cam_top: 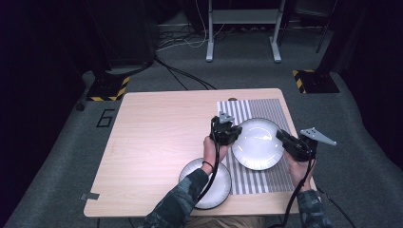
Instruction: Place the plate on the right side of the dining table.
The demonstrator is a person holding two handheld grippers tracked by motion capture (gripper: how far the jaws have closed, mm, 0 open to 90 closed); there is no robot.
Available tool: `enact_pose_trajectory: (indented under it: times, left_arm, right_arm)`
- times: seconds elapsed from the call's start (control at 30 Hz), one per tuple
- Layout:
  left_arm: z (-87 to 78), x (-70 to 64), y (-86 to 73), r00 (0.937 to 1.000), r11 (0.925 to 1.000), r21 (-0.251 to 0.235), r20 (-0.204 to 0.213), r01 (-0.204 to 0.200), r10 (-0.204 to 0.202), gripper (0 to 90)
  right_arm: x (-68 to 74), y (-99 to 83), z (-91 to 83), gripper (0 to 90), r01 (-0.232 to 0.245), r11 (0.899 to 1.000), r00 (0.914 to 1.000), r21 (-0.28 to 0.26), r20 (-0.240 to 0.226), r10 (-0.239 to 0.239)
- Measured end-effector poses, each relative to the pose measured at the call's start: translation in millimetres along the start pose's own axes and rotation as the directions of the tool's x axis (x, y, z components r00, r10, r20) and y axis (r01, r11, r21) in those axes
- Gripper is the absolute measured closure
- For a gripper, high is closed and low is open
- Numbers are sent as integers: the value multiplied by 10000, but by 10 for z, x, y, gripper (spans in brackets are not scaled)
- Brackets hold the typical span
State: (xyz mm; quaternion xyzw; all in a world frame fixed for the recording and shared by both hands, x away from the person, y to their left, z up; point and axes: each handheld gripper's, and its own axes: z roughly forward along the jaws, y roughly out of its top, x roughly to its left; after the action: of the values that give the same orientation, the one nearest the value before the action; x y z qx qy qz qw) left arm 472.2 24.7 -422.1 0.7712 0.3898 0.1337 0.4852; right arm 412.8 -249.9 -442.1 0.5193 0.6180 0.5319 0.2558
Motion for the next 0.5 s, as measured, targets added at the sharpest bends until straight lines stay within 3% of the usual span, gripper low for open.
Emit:
enact_pose_trajectory:
  times: [0.5]
  left_arm:
    - [191, 6, 50, 9999, 9999, 134, -39, 100, -99, 803]
  right_arm:
    - [-148, 35, 82, 792, 29, 9998, 9999, 187, 163, -32]
